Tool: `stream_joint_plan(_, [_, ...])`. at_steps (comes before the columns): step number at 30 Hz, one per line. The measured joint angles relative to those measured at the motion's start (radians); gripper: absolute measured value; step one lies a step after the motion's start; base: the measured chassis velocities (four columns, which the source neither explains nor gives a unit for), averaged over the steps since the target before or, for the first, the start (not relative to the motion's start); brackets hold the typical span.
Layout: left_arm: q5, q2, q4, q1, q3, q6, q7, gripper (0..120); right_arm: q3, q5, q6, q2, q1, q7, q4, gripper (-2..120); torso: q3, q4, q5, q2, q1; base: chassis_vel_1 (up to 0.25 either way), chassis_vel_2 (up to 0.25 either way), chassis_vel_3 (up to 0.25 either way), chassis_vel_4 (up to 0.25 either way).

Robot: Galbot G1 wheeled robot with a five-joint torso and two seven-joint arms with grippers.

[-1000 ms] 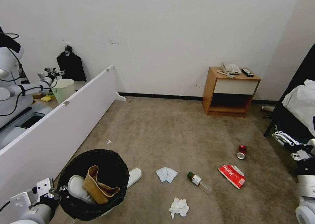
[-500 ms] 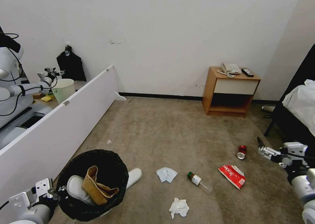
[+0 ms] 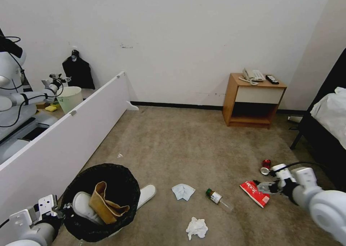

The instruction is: Pick up the trash bin, then pick up the garbage from the floor and place it into the trash bin.

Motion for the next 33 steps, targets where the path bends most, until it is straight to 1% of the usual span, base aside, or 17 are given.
stream_joint_plan(1, [0.003, -0.003, 0.009, -0.005, 0.003, 0.0, 0.0, 1, -0.054, -0.014, 0.025, -0.021, 0.005, 0.002, -0.016, 100, 0.0, 0.0, 0.0004, 0.0, 0.0, 0.0, 0.0, 0.0, 0.0])
stream_joint_plan(3, [0.004, -0.004, 0.014, -0.009, 0.006, 0.0, 0.0, 1, -0.072, -0.022, 0.039, -0.03, 0.005, -0.005, -0.023, 100, 0.0, 0.0, 0.0003, 0.0, 0.0, 0.0, 0.0, 0.0, 0.0])
stream_joint_plan(5, [0.004, -0.001, 0.035, -0.027, 0.019, 0.0, 0.0, 1, -0.116, -0.048, 0.077, -0.053, -0.001, -0.035, -0.041, 100, 0.0, -0.0004, 0.0, 0.0, 0.0, 0.0, 0.0, 0.0, 0.0])
stream_joint_plan(6, [0.004, -0.001, 0.035, -0.027, 0.019, 0.0, 0.0, 1, -0.116, -0.048, 0.077, -0.053, -0.001, -0.035, -0.041, 100, 0.0, -0.0004, 0.0, 0.0, 0.0, 0.0, 0.0, 0.0, 0.0])
stream_joint_plan(7, [0.008, 0.001, 0.046, -0.033, 0.026, 0.0, 0.0, 1, -0.133, -0.079, 0.094, -0.059, 0.0, -0.067, -0.057, 100, 0.0, -0.0003, 0.0001, 0.0, 0.0, 0.0, 0.0, 0.0, 0.0])
stream_joint_plan(8, [0.008, 0.001, 0.046, -0.033, 0.026, 0.0, 0.0, 1, -0.133, -0.079, 0.094, -0.059, 0.0, -0.067, -0.057, 100, 0.0, -0.0003, 0.0001, 0.0, 0.0, 0.0, 0.0, 0.0, 0.0])
stream_joint_plan(9, [0.009, 0.003, 0.055, -0.038, 0.031, 0.0, 0.0, 1, -0.142, -0.1, 0.101, -0.063, -0.001, -0.093, -0.065, 100, 0.0, -0.0003, 0.0001, 0.0, 0.0, 0.0, 0.0, 0.0, 0.0])
stream_joint_plan(13, [0.01, 0.01, 0.068, -0.045, 0.039, 0.0, 0.0, 1, -0.155, -0.114, 0.108, -0.068, -0.005, -0.116, -0.075, 100, 0.0, -0.0002, 0.0, 0.0, 0.0, 0.0, 0.0, 0.0, 0.0])
stream_joint_plan(15, [0.01, 0.018, 0.073, -0.05, 0.044, 0.0, 0.0, 1, -0.175, -0.126, 0.13, -0.068, 0.001, -0.147, -0.088, 100, 0.0, -0.0003, 0.0, 0.0, 0.0, 0.0, 0.0, 0.0, 0.0])
stream_joint_plan(16, [0.01, 0.018, 0.073, -0.05, 0.044, 0.0, 0.0, 1, -0.175, -0.126, 0.13, -0.068, 0.001, -0.147, -0.088, 100, 0.0, -0.0003, 0.0, 0.0, 0.0, 0.0, 0.0, 0.0, 0.0])
stream_joint_plan(18, [0.008, 0.023, 0.075, -0.055, 0.046, 0.0, 0.0, 1, -0.216, -0.129, 0.175, -0.055, 0.027, -0.178, -0.108, 100, 0.0, 0.0, 0.0001, 0.0, 0.0, 0.0, 0.0, 0.0, 0.0])
stream_joint_plan(21, [0.008, 0.025, 0.076, -0.055, 0.046, 0.0, 0.0, 1, -0.243, -0.13, 0.192, -0.042, 0.047, -0.192, -0.121, 100, 0.0, 0.0, 0.0001, 0.0, 0.0, 0.0, 0.0, 0.0, 0.0])
stream_joint_plan(27, [0.008, 0.025, 0.077, -0.052, 0.046, 0.0, 0.0, 1, -0.29, -0.145, 0.212, -0.017, 0.091, -0.197, -0.148, 100, 0.0, -0.0002, 0.0002, 0.0, 0.0, 0.0, 0.0, 0.0, 0.0])
stream_joint_plan(29, [0.01, 0.021, 0.078, -0.052, 0.046, 0.0, 0.0, 1, -0.329, -0.156, 0.216, 0.005, 0.14, -0.197, -0.174, 100, 0.0, -0.0001, 0.0, 0.0, 0.0, 0.0, 0.0, 0.0, 0.0])
stream_joint_plan(30, [0.01, 0.021, 0.078, -0.052, 0.046, 0.0, 0.0, 1, -0.329, -0.156, 0.216, 0.005, 0.14, -0.197, -0.174, 100, 0.0, -0.0001, 0.0, 0.0, 0.0, 0.0, 0.0, 0.0, 0.0])
stream_joint_plan(31, [0.011, 0.019, 0.08, -0.052, 0.046, 0.0, 0.0, 1, -0.353, -0.162, 0.218, 0.022, 0.174, -0.197, -0.195, 100, 0.0, -0.0001, 0.0001, 0.0, 0.0, 0.0, 0.0, 0.0, 0.0])
stream_joint_plan(33, [0.011, 0.019, 0.08, -0.052, 0.046, 0.0, 0.0, 1, -0.353, -0.162, 0.218, 0.022, 0.174, -0.197, -0.195, 100, 0.0, -0.0001, 0.0001, 0.0, 0.0, 0.0, 0.0, 0.0, 0.0])
